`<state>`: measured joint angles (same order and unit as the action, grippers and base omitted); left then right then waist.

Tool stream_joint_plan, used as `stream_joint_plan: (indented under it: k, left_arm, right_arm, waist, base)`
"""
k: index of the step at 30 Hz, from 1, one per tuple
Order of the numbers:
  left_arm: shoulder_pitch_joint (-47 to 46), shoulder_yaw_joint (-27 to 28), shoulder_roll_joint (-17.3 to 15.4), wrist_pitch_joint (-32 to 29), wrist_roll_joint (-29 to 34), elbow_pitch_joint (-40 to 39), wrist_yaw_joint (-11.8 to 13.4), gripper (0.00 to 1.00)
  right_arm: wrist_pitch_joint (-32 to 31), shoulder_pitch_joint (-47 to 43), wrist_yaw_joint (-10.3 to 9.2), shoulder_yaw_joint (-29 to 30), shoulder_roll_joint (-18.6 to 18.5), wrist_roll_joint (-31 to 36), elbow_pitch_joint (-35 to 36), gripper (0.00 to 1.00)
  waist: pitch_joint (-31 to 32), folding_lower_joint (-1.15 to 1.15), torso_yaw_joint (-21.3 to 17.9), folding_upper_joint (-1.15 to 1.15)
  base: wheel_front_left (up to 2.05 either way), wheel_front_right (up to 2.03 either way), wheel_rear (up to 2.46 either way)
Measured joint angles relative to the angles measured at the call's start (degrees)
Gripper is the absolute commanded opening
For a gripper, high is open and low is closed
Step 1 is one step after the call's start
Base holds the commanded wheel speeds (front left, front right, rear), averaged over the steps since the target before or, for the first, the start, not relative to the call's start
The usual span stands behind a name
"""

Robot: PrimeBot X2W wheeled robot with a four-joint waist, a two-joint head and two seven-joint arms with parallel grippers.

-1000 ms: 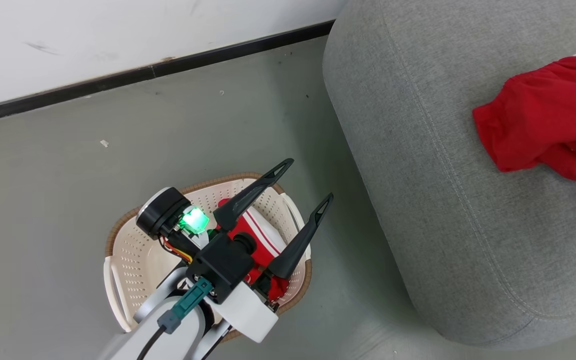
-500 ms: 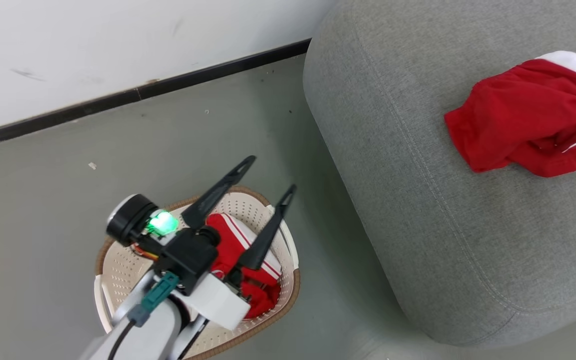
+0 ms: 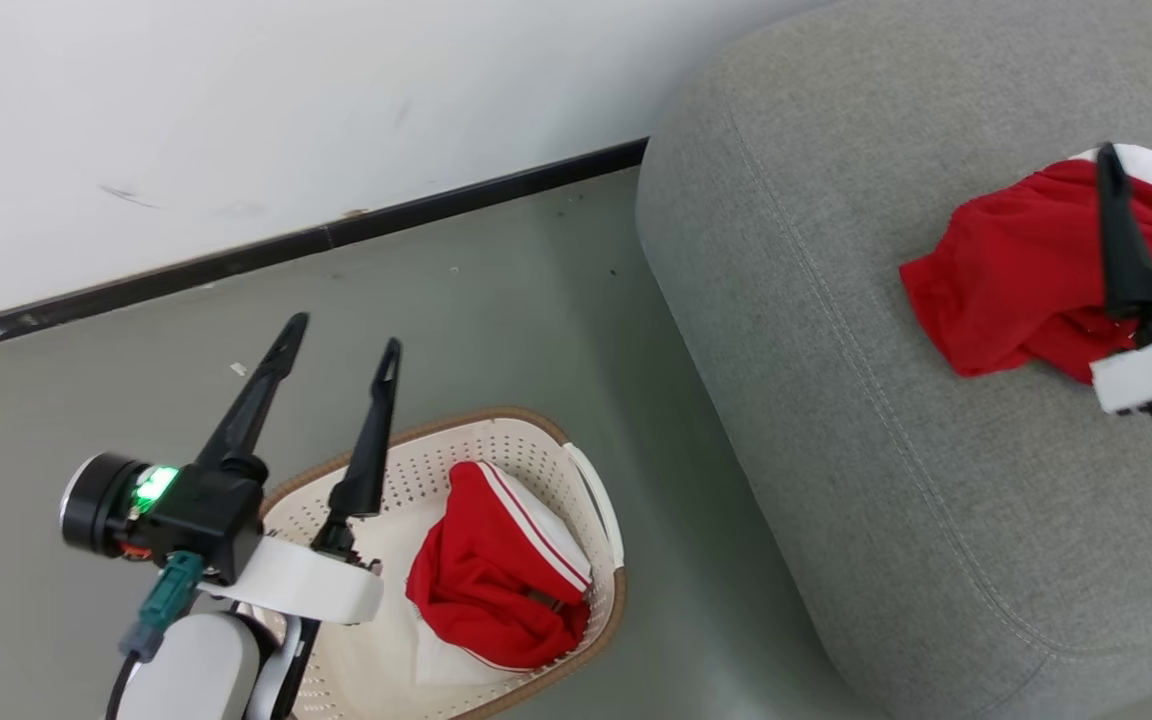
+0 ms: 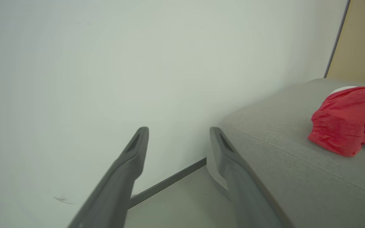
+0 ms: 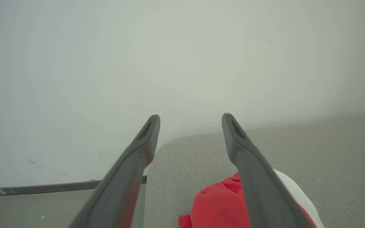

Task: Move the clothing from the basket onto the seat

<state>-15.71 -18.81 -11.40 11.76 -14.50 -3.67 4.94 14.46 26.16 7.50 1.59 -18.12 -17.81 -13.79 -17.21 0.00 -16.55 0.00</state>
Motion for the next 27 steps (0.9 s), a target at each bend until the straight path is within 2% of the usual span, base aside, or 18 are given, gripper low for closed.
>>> stream_joint_plan:
  k: [5,9,14,23,27]
  left_arm:
    - [2.72,3.05,0.0,0.81,-1.22,1.33,1.97,1.0]
    - [5.27,5.68,0.23,1.52,-2.93,2.15,3.63,1.0]
    - [8.04,8.13,0.29,1.99,-3.6,2.96,5.08,1.0]
    - [11.57,10.63,0.71,2.46,-4.72,4.14,6.01,1.0]
    - [13.11,10.84,0.82,2.46,-4.72,4.68,6.02,1.0]
  right_arm:
    - [0.15,1.68,0.03,-3.21,2.66,3.26,2.89,1.0]
    - [0.15,1.27,0.01,-5.16,6.14,5.23,3.98,1.0]
    - [0.16,0.2,0.01,-7.93,7.86,7.7,4.41,1.0]
    - [0.15,-6.99,0.01,-7.48,12.12,11.06,5.36,1.0]
    - [0.15,-10.7,0.01,-6.26,12.47,14.15,5.6,1.0]
  waist:
    - [1.52,0.0,1.82,0.0]
    - [3.05,0.0,3.93,0.0]
    - [4.69,0.0,6.14,0.0]
    - [7.84,0.0,9.91,0.0]
    - [9.33,0.0,11.4,0.0]
  base:
    - [0.0,0.0,0.0]
    - [0.0,0.0,0.0]
    - [0.0,0.0,0.0]
    - [0.0,0.0,0.0]
    - [0.0,0.0,0.0]
